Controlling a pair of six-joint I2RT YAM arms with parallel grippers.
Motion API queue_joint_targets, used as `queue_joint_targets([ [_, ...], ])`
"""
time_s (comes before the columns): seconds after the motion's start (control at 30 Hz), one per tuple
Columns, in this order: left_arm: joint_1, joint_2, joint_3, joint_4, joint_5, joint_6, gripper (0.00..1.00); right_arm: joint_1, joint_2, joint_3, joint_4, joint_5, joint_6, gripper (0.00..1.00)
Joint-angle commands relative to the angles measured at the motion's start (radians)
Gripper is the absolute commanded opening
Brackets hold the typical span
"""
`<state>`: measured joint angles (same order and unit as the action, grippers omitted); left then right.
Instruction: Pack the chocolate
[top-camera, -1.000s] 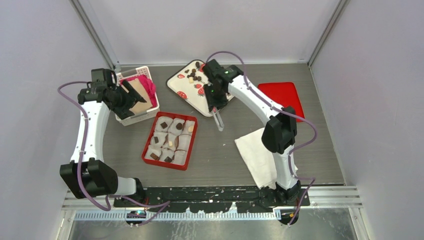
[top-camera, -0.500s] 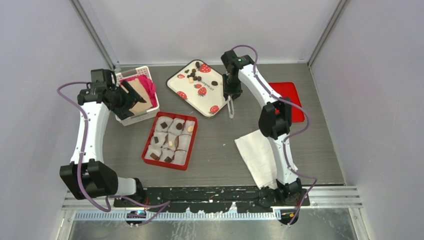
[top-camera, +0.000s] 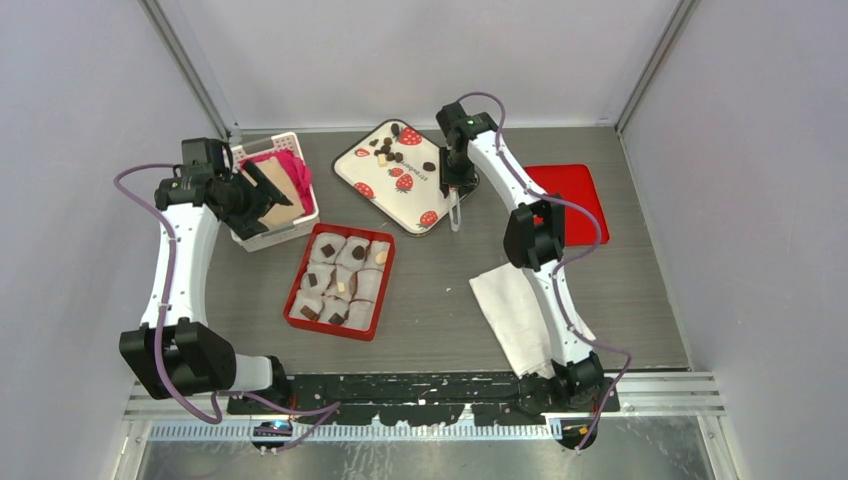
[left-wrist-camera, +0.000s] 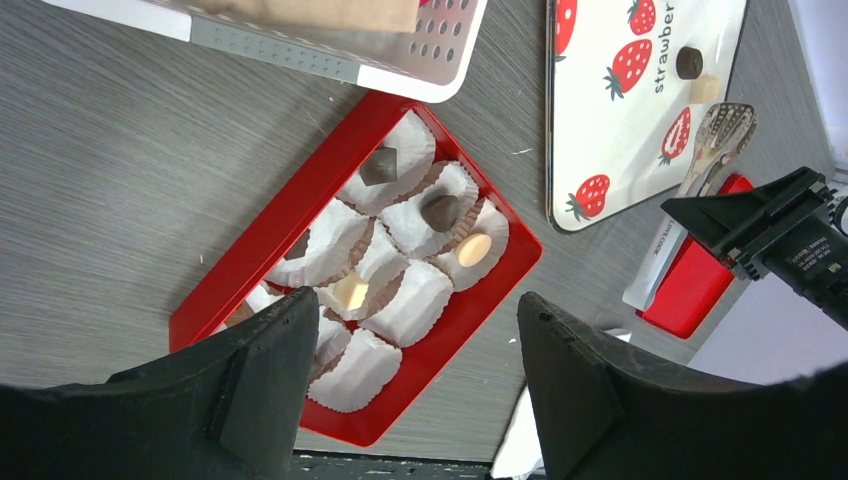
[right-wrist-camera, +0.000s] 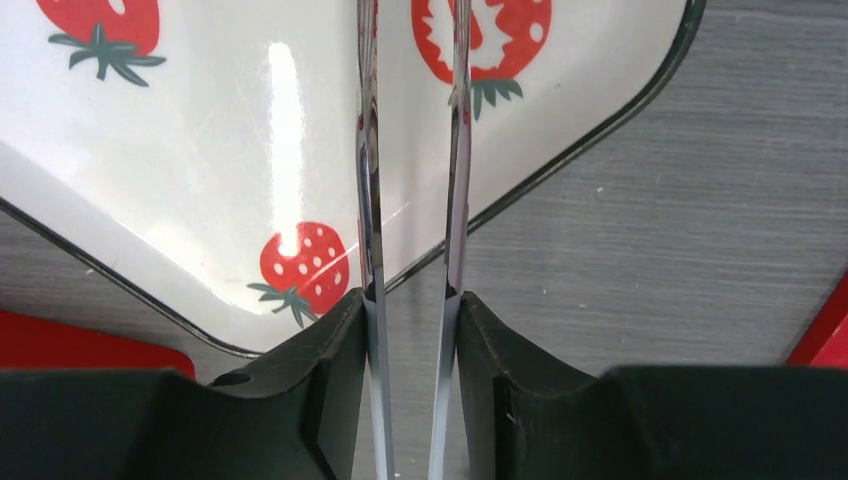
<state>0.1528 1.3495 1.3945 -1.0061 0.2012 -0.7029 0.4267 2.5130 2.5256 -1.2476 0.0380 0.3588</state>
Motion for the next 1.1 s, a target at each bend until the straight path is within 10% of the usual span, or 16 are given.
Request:
queue_joint_targets([
  [0.0,0.010,-0.023,0.014,0.018,-0.013,-0.007,0.74,-0.008,0.025,0.097,0.020,0.009,0.015,0.42],
  [1.07,0.009,0.010,0.050,0.009,-0.019,-0.020,0.73,0.000,0.155,0.209,0.121,0.069,0.056,0.49],
])
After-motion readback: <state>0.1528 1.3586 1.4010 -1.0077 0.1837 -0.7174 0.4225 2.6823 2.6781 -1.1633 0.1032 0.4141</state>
